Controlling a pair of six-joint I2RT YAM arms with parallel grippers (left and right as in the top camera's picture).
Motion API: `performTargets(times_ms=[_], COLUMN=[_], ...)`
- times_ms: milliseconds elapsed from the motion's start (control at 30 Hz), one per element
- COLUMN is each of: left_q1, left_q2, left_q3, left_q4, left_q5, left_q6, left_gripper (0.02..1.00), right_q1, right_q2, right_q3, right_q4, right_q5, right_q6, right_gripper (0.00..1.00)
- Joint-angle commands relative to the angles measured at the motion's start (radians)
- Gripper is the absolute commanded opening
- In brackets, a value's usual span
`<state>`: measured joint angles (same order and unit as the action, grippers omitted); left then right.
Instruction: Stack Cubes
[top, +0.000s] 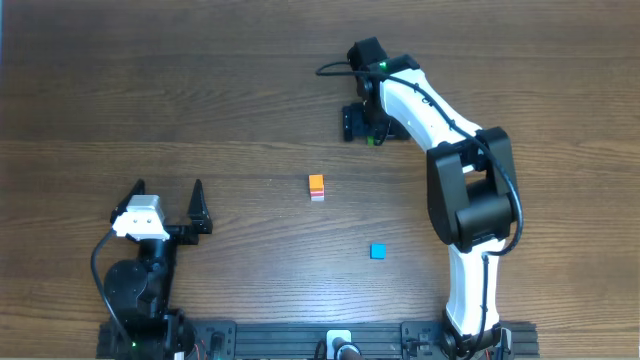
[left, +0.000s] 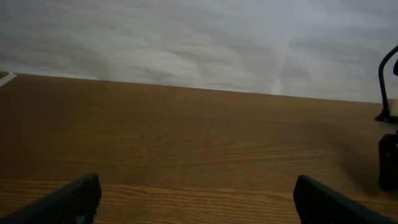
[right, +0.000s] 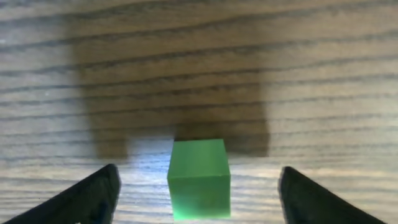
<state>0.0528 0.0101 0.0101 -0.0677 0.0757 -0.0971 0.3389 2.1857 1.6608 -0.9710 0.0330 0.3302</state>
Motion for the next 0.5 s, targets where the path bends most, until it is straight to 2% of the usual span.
performTargets(times_ms=[33, 500], left_q1=[0.005, 0.005], left_q2=[-0.007, -0.007], left_q3=[-0.004, -0.004], left_q4=[-0.003, -0.003], left_q5=[0.01, 0.01], left_q6=[0.012, 0.011], left_gripper=[1.0, 1.0], right_q1=[-0.005, -0.005], right_q2=[0.018, 0.021], right_q3=[0.024, 0.018], right_q4=[-0.007, -0.006], right_q5=[-0.018, -0.017], right_q6=[0.006, 0.006], right_gripper=[0.667, 0.514])
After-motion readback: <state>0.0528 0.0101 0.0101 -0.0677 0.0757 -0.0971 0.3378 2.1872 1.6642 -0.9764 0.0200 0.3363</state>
